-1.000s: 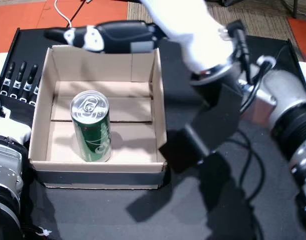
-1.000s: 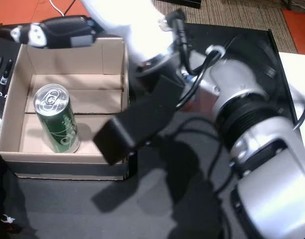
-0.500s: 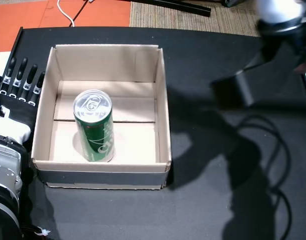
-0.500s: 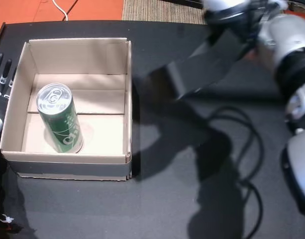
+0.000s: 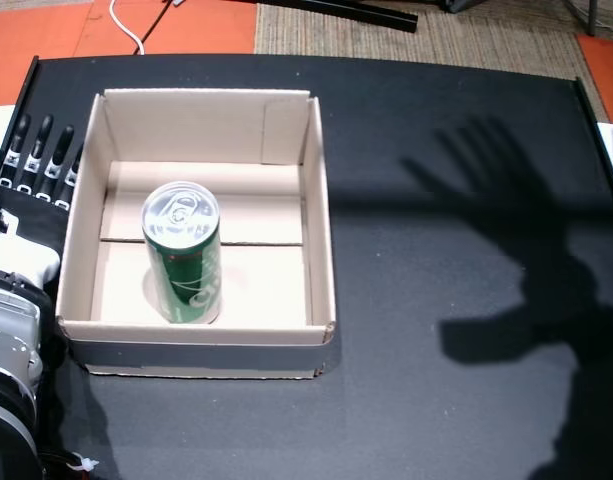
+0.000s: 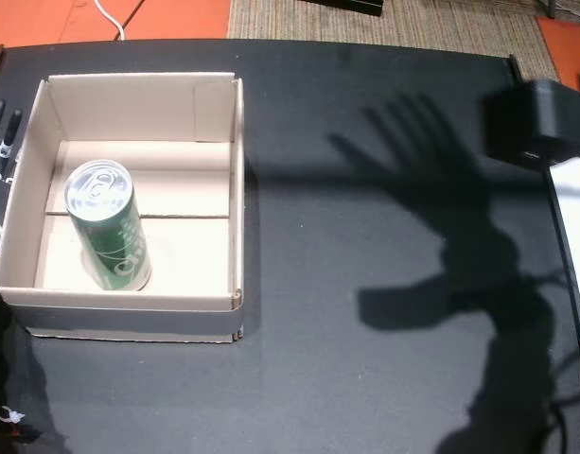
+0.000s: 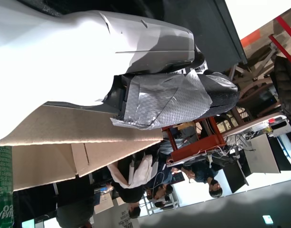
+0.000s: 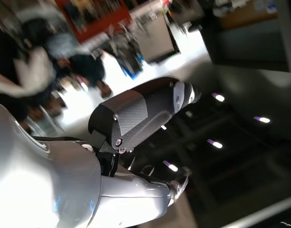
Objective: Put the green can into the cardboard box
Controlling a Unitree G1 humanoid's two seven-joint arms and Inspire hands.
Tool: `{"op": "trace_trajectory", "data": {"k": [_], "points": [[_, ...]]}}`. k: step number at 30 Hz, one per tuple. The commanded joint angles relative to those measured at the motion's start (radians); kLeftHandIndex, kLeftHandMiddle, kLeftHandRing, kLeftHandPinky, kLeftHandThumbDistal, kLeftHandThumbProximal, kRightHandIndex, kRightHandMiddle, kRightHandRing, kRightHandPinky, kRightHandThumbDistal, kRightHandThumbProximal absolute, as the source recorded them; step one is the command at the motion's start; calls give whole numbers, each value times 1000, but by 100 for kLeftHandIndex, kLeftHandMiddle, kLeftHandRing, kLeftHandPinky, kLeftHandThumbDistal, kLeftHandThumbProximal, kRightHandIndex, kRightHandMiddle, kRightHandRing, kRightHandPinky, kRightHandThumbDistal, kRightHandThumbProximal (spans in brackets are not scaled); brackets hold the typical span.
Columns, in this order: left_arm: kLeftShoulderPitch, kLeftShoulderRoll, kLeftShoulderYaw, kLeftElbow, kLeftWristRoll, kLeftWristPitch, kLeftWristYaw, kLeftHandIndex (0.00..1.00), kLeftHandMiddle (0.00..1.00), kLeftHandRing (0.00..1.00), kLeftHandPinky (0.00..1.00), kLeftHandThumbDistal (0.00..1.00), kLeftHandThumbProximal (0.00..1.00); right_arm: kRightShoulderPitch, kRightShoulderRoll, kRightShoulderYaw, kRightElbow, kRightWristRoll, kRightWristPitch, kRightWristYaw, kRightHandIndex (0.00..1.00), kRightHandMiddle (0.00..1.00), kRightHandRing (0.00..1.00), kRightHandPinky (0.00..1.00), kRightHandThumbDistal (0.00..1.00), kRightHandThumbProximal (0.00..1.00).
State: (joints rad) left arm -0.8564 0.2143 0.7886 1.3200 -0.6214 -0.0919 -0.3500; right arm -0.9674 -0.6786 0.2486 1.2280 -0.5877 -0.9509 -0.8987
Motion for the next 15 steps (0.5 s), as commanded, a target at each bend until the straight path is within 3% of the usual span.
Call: {"op": "trace_trajectory", "data": {"k": [1,2,4,8,15], "points": [[10,13,1,13,7,-5,-15,56,60,77,87,0,100,56,-25,-38,-13,46,-5,40,86,95,100,99,75,30],[11,14,1,13,8,-5,-17,57,61,77,88,0,100,77,-28,-52,-15,57,2,54,86,94,100,99,77,30],[11,16,-1,13,10,-5,-15,58,61,77,88,0,100,111,-30,-78,-19,80,10,80,76,90,100,98,78,29],[9,15,-3,13,12,-10,-9,59,61,75,88,0,100,191,-3,-147,-39,170,-6,183,78,92,100,100,65,16],[7,21,1,14,8,-6,-7,61,60,74,85,0,100,334,92,-216,-71,284,-9,319,84,93,100,100,55,34]]}}
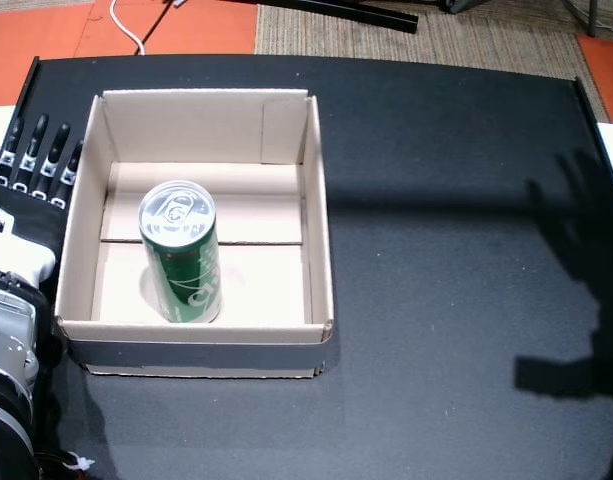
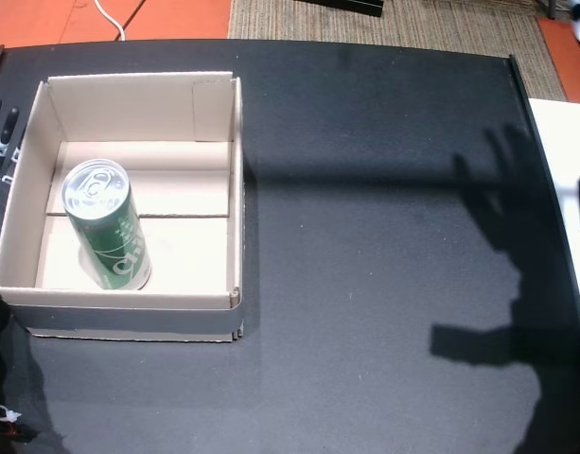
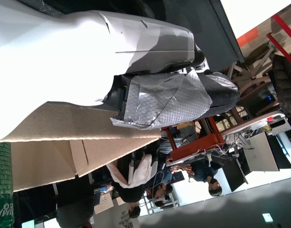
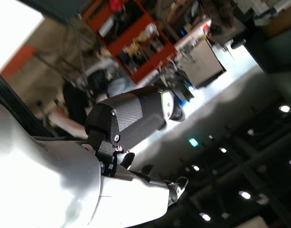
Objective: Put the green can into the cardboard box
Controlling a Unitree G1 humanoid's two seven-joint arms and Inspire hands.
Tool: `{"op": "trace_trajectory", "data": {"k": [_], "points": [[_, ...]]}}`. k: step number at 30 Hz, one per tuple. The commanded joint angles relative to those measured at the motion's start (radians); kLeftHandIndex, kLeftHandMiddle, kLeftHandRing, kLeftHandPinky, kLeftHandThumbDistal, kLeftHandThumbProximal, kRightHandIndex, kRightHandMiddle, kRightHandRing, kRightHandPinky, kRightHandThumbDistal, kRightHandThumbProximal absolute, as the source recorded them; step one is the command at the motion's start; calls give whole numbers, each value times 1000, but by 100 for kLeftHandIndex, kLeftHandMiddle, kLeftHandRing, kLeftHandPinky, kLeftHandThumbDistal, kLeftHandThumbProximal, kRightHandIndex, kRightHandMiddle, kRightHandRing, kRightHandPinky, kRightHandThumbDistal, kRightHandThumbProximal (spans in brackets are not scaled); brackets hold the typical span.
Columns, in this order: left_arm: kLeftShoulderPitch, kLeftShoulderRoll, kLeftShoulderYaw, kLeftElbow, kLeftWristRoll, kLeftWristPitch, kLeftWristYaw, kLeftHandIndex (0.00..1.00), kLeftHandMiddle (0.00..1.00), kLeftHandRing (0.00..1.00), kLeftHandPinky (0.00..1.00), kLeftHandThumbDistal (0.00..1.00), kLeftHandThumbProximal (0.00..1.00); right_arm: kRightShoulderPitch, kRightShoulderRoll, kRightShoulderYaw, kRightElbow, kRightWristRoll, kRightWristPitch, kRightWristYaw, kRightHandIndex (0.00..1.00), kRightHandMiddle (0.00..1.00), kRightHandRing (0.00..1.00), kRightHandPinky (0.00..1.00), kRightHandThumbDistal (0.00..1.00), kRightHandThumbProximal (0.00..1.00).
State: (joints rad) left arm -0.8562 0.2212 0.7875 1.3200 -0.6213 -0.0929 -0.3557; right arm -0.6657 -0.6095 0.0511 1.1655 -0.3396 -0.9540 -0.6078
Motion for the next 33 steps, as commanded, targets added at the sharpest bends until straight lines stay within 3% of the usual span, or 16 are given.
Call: {"op": "trace_trajectory", "data": {"k": [1,4,7,10,14,19,25,33], "points": [[6,16,0,14,10,-5,4,60,60,73,85,0,100,48,40,-30,-15,53,-3,48,84,93,100,100,52,34],[6,20,0,14,10,-4,-2,61,62,79,89,0,100,79,84,-61,-33,89,7,84,84,93,100,100,44,39],[1,22,0,14,10,-3,21,61,61,77,87,0,100,97,118,-91,-42,140,9,157,82,91,100,100,37,47],[2,21,-5,13,15,-10,18,64,64,77,89,0,100,101,152,-131,-39,229,-4,285,81,92,100,100,28,44],[2,20,0,13,8,-9,21,61,61,73,83,0,100,88,183,-174,-24,301,0,412,84,94,100,100,33,47],[3,20,-4,13,13,-9,21,57,55,68,77,0,100,80,194,-208,-18,332,3,486,85,95,100,100,29,46],[4,22,-4,13,12,-5,24,65,66,79,91,0,100,81,202,-239,-20,354,6,536,85,95,100,100,28,48],[6,25,0,13,7,-3,25,64,63,76,86,0,100,78,217,-249,-25,353,7,565,87,96,100,100,26,42]]}}
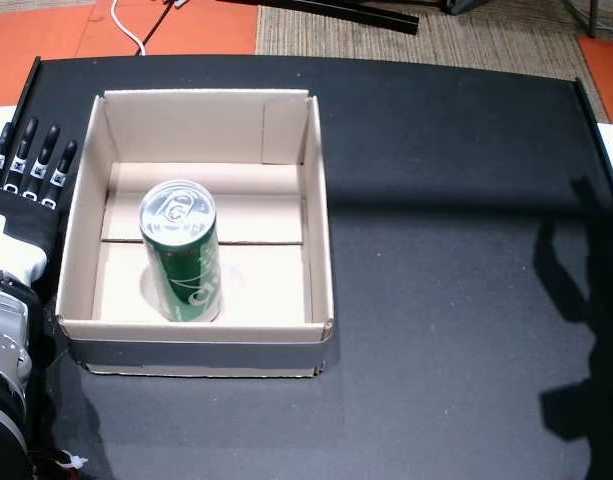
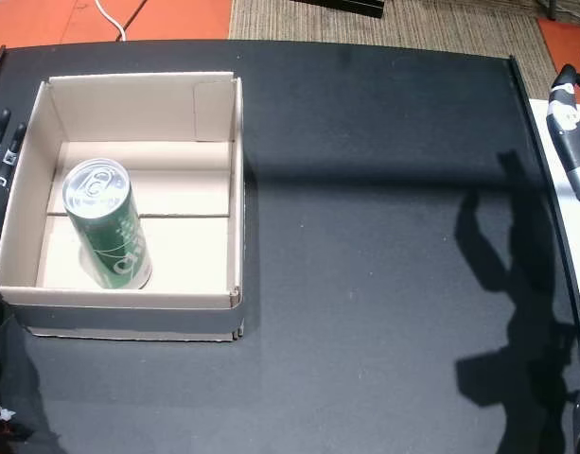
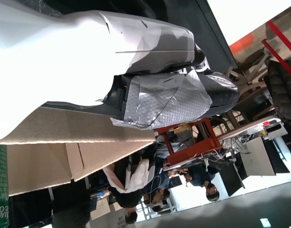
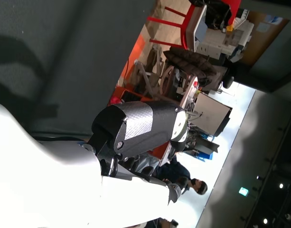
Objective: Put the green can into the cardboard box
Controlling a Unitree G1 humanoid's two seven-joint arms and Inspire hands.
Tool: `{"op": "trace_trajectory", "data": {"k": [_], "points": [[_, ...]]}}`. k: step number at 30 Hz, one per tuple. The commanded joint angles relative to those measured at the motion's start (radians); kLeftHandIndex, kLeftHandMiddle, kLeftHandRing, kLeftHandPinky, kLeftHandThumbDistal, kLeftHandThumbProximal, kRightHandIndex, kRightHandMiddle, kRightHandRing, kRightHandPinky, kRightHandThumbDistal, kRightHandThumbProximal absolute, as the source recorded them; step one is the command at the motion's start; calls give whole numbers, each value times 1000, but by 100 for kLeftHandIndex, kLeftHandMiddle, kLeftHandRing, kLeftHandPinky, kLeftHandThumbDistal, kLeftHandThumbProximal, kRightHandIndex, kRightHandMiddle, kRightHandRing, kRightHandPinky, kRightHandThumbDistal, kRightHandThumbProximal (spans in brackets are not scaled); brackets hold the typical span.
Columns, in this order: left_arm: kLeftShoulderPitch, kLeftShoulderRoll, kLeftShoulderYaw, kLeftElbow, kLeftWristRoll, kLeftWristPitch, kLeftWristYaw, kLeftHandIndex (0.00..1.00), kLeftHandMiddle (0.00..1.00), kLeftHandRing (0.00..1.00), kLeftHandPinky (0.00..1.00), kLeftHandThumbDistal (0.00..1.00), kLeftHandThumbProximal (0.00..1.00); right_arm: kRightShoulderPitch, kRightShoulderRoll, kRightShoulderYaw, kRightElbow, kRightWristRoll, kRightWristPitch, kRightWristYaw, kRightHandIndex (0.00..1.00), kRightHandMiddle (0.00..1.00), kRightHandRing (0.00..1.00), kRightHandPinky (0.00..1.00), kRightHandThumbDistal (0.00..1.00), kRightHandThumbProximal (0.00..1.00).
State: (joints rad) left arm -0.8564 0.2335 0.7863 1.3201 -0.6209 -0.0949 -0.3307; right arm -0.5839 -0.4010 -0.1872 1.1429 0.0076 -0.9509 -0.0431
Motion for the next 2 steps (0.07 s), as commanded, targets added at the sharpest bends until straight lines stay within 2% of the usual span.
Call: {"op": "trace_trajectory", "data": {"k": [1,2], "points": [[8,12,1,12,7,-2,-7,65,64,76,87,0,100,-4,11,-10,-3,4,4,0,87,96,100,100,25,42],[9,12,1,12,7,-4,-11,65,64,76,86,0,100,-3,13,-10,-5,4,3,0,87,96,100,100,26,41]]}}
